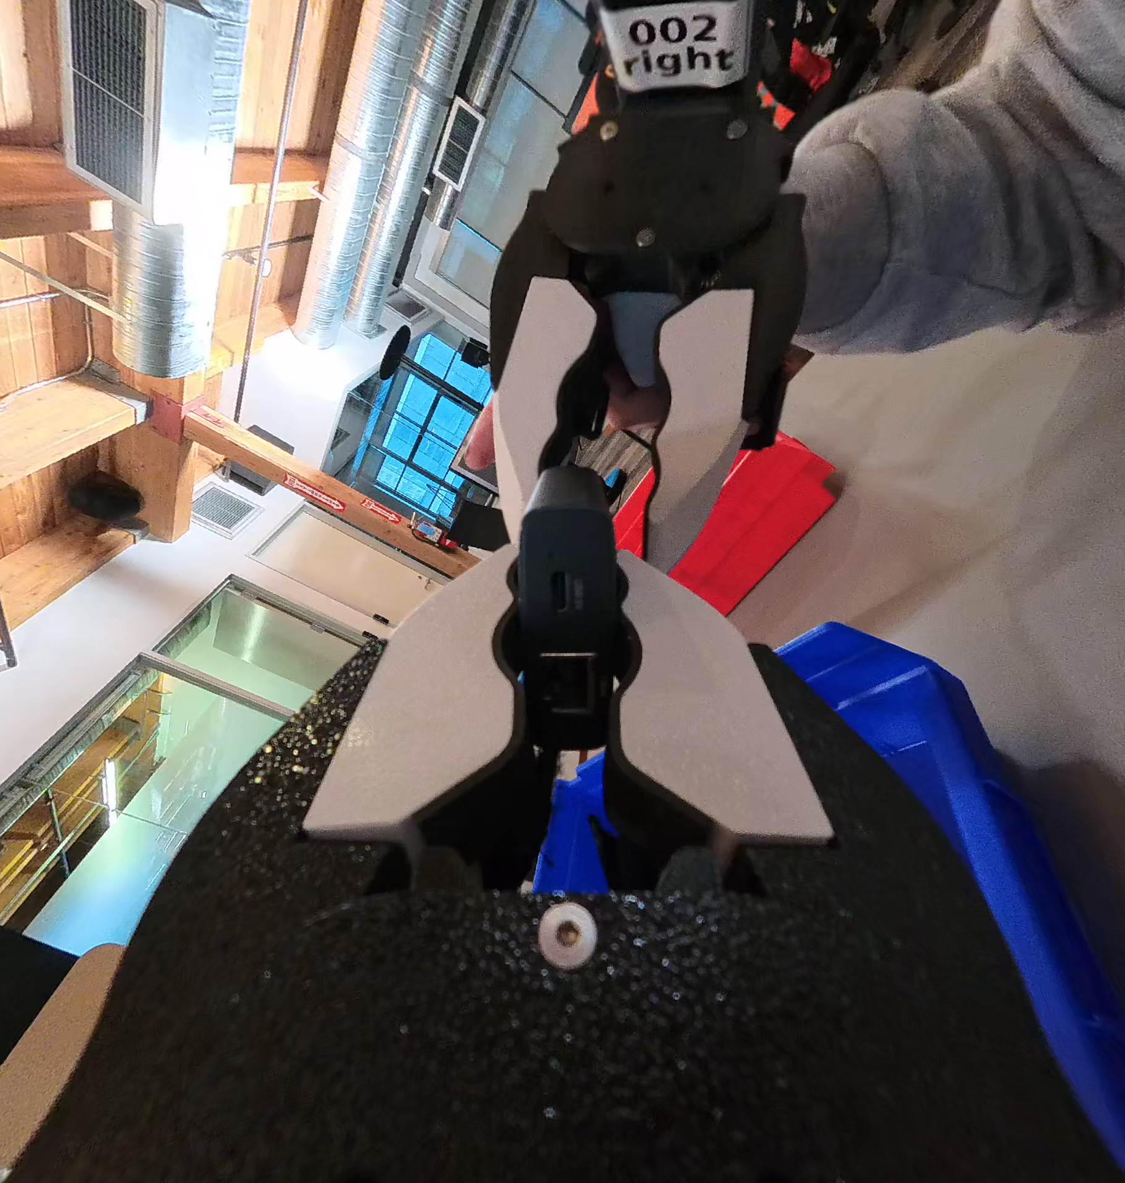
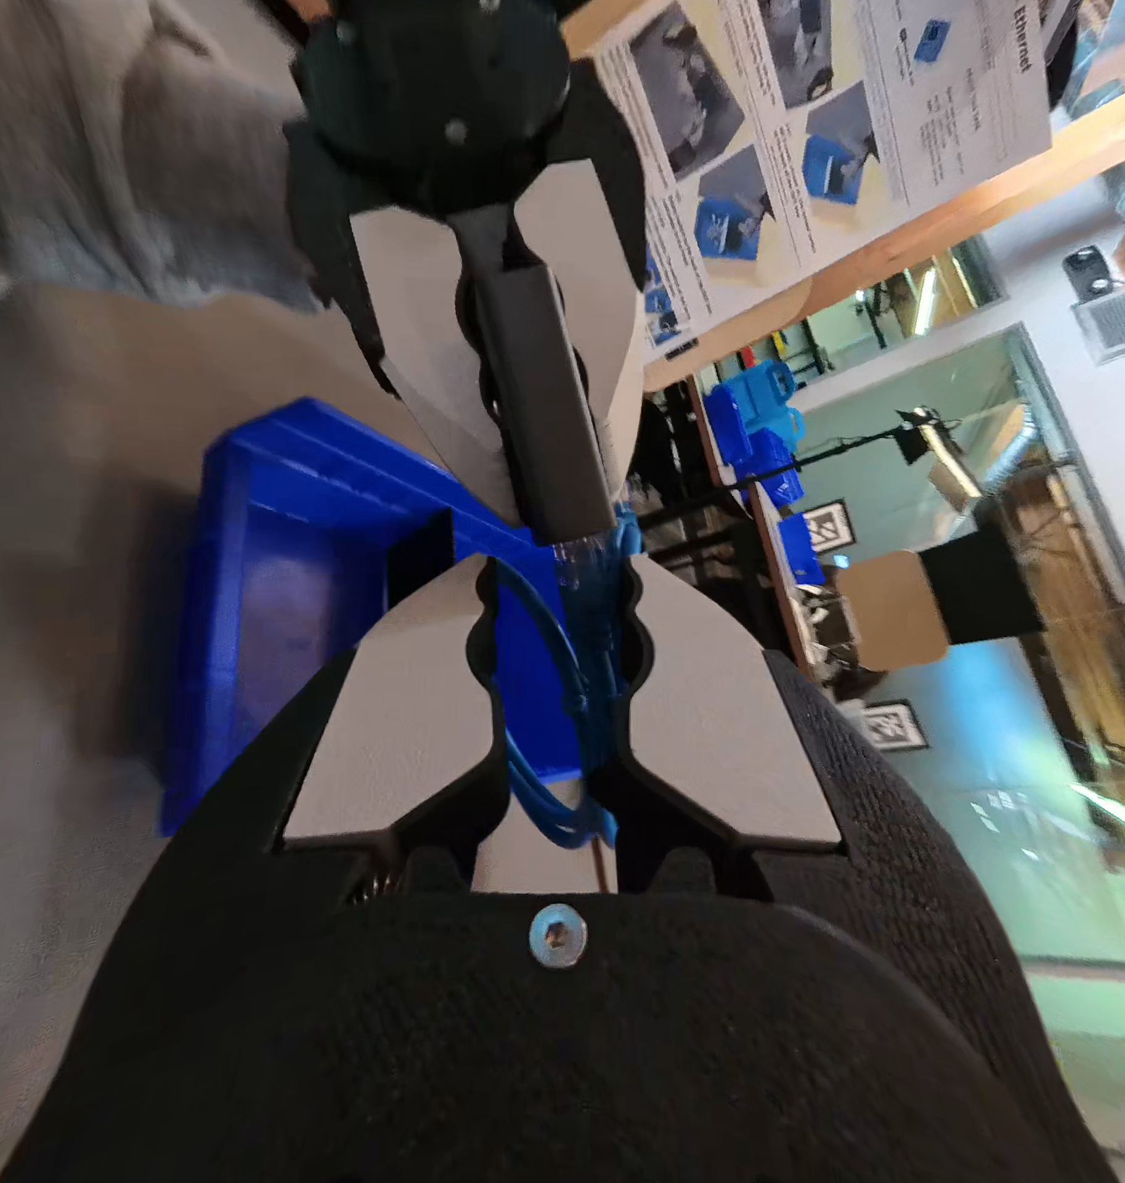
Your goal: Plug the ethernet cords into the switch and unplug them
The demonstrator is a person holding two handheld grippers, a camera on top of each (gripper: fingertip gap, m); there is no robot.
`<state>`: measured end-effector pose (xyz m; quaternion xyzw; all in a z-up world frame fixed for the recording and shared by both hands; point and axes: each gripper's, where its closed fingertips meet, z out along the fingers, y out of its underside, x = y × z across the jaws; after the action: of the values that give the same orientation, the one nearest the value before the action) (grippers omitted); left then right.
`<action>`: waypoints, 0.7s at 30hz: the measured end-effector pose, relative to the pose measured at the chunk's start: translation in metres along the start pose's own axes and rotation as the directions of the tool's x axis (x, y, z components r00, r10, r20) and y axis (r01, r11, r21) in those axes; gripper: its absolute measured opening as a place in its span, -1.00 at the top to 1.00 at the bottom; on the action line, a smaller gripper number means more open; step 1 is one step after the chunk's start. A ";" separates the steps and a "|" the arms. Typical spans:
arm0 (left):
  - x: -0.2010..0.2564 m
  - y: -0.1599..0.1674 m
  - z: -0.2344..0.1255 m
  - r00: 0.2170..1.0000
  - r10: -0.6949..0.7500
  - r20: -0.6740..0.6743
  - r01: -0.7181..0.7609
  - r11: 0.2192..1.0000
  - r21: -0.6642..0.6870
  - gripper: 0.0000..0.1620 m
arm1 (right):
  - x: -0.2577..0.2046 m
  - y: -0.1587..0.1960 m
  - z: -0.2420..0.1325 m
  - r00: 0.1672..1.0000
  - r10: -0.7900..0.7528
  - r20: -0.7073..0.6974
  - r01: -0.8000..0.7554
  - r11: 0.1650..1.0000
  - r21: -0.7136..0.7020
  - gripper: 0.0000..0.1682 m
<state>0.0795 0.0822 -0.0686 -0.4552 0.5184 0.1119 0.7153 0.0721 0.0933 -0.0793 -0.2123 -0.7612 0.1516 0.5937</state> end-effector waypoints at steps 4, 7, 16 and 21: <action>0.002 -0.002 0.001 1.000 -0.017 -0.012 0.018 1.000 0.017 0.74 | 0.006 0.004 0.001 0.992 -0.108 -0.063 0.102 0.991 -0.088 0.71; 0.006 -0.009 0.004 1.000 -0.009 -0.024 0.010 0.999 0.042 0.74 | 0.005 0.007 0.004 0.982 -0.177 -0.070 0.164 0.974 -0.158 0.74; 0.009 -0.031 -0.001 0.999 0.037 -0.023 -0.033 0.988 0.153 0.74 | 0.003 -0.004 -0.001 0.954 -0.281 -0.099 0.264 0.951 -0.162 0.73; 0.011 -0.041 -0.005 0.999 0.030 -0.040 -0.020 0.975 0.220 0.73 | 0.003 -0.010 -0.005 0.947 -0.297 -0.127 0.280 0.950 -0.137 0.70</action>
<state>0.1072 0.0513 -0.0563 -0.3690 0.5487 0.0530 0.7483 0.0753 0.0854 -0.0707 -0.1437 -0.7463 0.0021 0.6499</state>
